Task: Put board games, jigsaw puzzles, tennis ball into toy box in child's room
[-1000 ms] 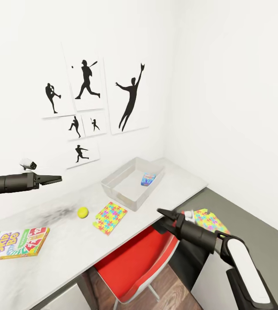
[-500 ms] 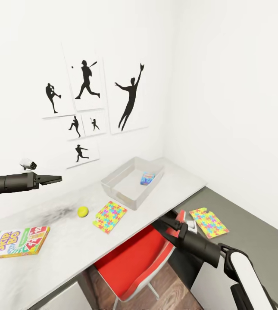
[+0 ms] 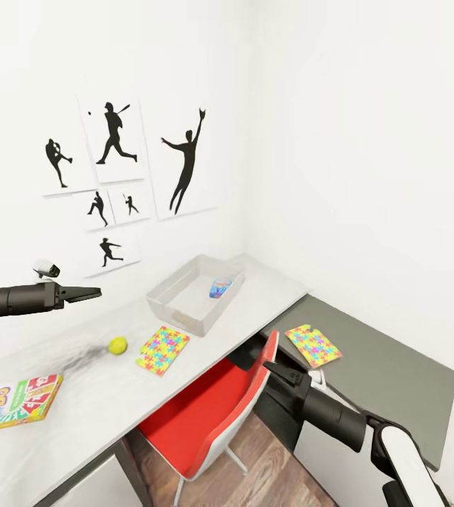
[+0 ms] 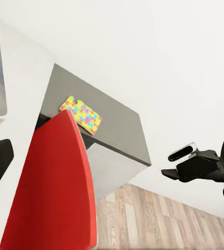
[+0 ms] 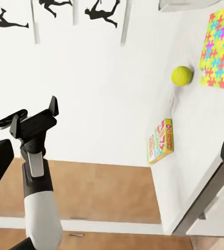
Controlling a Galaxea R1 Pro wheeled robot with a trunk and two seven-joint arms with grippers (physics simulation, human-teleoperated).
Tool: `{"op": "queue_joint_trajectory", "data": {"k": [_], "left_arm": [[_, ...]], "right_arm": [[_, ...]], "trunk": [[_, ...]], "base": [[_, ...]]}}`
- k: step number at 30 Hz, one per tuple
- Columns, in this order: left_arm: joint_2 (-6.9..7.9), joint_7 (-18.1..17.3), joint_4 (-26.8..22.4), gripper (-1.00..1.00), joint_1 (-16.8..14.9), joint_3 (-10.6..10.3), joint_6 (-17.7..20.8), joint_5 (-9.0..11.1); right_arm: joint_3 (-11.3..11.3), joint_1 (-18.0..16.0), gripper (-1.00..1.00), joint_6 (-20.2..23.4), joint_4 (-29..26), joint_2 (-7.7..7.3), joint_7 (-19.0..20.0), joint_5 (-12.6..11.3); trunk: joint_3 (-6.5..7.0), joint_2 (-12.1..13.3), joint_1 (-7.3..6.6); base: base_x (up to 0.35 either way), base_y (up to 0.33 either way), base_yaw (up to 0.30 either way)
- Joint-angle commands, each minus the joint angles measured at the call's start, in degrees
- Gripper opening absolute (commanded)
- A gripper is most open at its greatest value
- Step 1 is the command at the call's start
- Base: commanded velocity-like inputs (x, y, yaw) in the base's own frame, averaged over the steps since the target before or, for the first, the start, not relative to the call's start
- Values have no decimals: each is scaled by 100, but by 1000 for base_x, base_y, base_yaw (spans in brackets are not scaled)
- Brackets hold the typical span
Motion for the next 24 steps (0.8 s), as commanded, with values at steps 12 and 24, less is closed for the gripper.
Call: {"op": "queue_joint_trajectory", "data": {"k": [12, 24], "left_arm": [[3, -22, -2, 100, -2, 6, 59, -2], [3, -22, -2, 100, 23, 0, 54, -2]], "right_arm": [[0, -3, 100, -4, 29, 3, 45, 69], [8, 2, 100, -7, 33, 3, 36, 69]], "trunk": [[-3, -9, 0], [-3, -9, 0]], "base": [[-147, 11, -54], [-99, 11, -1]]}}
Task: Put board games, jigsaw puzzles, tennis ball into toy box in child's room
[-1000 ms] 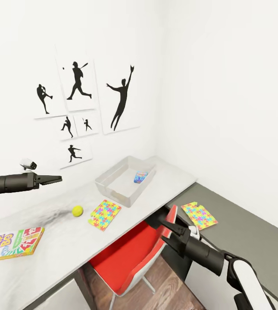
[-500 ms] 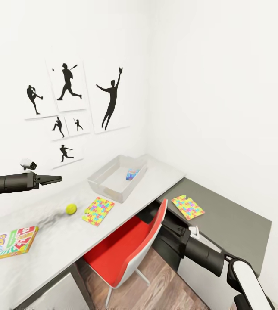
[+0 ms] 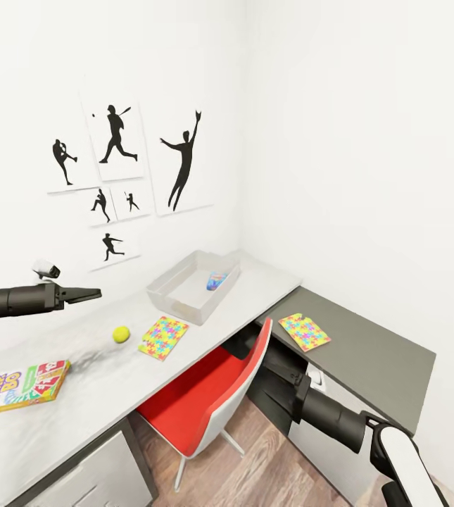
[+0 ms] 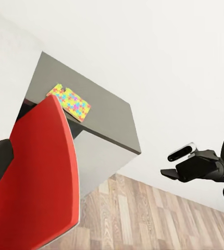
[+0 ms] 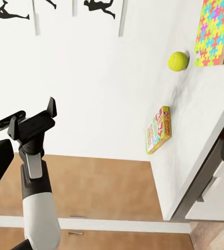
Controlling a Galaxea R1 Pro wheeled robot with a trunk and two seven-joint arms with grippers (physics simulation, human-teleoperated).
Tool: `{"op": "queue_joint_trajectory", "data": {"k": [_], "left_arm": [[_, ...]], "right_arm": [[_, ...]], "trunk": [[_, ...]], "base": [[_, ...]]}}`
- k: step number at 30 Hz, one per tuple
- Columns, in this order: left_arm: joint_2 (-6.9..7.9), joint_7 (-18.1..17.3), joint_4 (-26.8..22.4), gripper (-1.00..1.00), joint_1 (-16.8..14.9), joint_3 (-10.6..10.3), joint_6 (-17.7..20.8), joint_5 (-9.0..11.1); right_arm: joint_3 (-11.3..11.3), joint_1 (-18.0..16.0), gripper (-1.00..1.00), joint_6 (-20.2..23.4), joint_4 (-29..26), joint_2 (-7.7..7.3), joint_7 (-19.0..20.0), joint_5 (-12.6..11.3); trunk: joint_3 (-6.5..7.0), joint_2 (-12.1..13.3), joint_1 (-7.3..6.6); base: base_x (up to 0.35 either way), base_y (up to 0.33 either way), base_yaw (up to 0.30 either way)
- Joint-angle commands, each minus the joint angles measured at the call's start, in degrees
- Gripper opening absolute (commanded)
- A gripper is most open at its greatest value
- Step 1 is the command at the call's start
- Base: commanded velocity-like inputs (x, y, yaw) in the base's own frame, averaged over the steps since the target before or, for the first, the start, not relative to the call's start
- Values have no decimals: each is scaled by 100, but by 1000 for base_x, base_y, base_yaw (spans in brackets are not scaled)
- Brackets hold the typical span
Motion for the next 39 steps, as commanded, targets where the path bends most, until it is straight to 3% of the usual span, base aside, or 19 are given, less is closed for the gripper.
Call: {"op": "queue_joint_trajectory", "data": {"k": [1, 10, 17, 21, 35, 39], "left_arm": [[2, -23, 0, 100, 2, -1, 47, -3], [2, -23, 0, 100, 13, -3, -9, -3], [2, -23, 0, 100, 19, 1, -25, -3], [1, -23, 1, 100, 24, -1, -31, -3], [-1, -23, 8, 100, 151, 7, -46, -3], [-6, -23, 12, 100, 259, 6, -307, -1]], "right_arm": [[-7, -4, 100, 24, 0, 1, 58, 60], [-11, -3, 100, 24, 22, 1, 58, 151], [-19, -1, 100, 1, 26, 8, 72, 640], [-18, -1, 100, -169, 48, 6, 83, 782], [-15, -1, 100, -356, 62, 9, 84, 851], [-17, -1, 100, -364, 37, 21, 87, 847]], "trunk": [[-11, -10, 2], [-11, -10, 2], [-11, -10, 2], [-11, -10, 2], [-11, -10, 2], [-11, -10, 2]], "base": [[-8, 1, 0], [-3, 0, -108], [0, 0, -239], [0, 0, -255], [0, 0, -258], [0, 0, -251]]}}
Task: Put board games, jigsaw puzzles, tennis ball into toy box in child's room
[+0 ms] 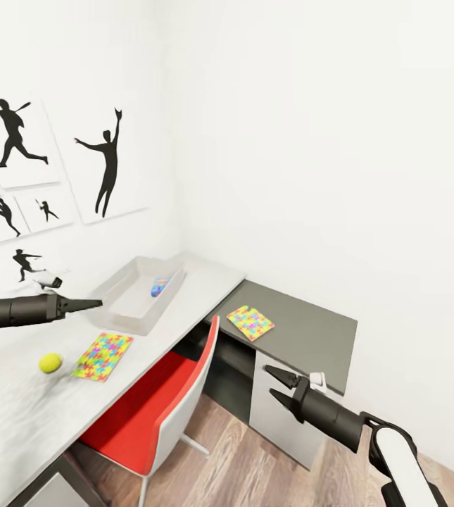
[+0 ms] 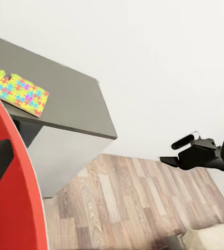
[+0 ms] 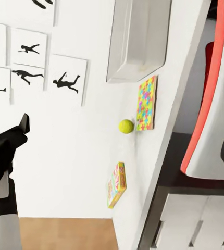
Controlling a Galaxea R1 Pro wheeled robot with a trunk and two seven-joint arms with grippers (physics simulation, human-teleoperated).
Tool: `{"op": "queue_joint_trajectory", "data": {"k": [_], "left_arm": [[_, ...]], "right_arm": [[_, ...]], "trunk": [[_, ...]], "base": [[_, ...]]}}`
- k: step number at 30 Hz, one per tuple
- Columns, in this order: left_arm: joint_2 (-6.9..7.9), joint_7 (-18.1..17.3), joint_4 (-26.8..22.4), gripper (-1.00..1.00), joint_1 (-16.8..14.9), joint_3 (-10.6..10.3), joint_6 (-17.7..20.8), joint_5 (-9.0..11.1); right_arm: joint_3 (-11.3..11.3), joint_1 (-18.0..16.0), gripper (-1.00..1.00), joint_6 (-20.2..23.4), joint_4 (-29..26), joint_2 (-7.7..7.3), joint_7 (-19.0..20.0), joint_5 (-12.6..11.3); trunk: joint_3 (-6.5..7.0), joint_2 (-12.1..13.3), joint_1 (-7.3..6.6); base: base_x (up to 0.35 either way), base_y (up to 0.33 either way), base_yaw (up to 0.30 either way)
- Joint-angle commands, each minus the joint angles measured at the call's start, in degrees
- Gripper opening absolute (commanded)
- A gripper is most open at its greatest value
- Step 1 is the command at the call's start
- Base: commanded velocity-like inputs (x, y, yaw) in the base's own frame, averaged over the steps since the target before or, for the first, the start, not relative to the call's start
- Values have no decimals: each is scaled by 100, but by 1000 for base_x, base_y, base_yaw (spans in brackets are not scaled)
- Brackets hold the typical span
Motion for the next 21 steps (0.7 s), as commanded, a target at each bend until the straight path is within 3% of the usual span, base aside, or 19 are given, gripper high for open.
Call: {"op": "queue_joint_trajectory", "data": {"k": [1, 4, 10, 21], "left_arm": [[1, -22, -1, 100, 16, 1, 17, 1], [-6, -22, 2, 100, 64, 5, -78, 4], [2, -22, 39, 100, 125, 8, -161, 1], [-6, -22, 51, 100, 210, 8, -214, -7]], "right_arm": [[-6, -6, 100, 25, -5, 13, 60, 60], [-4, -6, 100, -3, -15, 53, 58, 58], [23, -3, 100, -478, -4, 13, 57, 56], [37, 73, 100, -548, 16, 61, 54, 60]], "trunk": [[-11, -10, 2], [-11, -10, 2], [-11, -10, 2], [-11, -10, 2]], "base": [[0, 0, -229], [0, 0, -176], [0, 0, -43], [-1, 0, -1]]}}
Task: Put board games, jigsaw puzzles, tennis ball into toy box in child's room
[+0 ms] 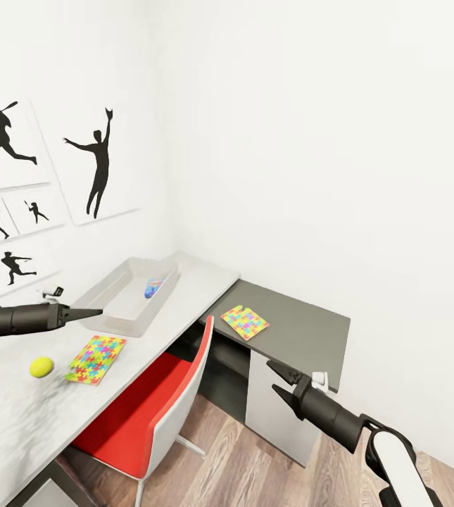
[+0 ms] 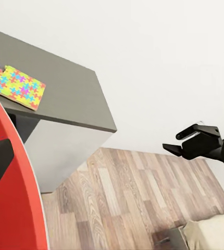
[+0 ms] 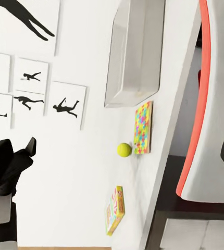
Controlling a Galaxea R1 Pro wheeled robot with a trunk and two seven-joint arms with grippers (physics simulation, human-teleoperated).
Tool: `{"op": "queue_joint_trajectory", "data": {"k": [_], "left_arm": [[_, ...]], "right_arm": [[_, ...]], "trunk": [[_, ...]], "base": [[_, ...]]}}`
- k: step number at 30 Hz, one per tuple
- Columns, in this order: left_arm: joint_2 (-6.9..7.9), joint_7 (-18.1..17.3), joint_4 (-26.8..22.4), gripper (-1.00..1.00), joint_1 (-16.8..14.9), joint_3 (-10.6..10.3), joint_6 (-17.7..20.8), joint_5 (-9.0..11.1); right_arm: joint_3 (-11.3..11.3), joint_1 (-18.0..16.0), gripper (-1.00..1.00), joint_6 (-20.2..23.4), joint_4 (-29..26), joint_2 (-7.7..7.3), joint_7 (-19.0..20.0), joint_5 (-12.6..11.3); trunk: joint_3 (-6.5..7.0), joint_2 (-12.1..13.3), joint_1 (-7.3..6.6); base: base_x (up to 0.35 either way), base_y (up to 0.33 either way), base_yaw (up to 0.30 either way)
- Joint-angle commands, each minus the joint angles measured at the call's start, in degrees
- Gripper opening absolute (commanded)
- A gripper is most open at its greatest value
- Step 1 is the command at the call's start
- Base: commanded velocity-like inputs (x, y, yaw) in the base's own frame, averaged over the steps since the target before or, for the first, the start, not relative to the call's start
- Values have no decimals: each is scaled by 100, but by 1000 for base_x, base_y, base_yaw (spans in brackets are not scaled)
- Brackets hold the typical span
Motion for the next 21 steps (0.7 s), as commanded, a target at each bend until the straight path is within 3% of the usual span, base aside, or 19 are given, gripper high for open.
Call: {"op": "queue_joint_trajectory", "data": {"k": [1, 12, 21], "left_arm": [[2, -22, 1, 100, -3, -2, 59, -3], [8, -22, 6, 100, 34, -2, 49, -5], [10, -22, 6, 100, 47, -2, 28, -13]], "right_arm": [[-8, -3, 100, 27, 0, 3, 41, 39], [-4, 3, 100, 24, 9, 9, 42, 43], [-5, 4, 100, 24, 9, 9, 42, 43]], "trunk": [[-11, -10, 2], [-9, -10, 2], [24, -10, 2]], "base": [[-32, 0, 0], [-71, 0, -9], [-6, 0, -204]]}}
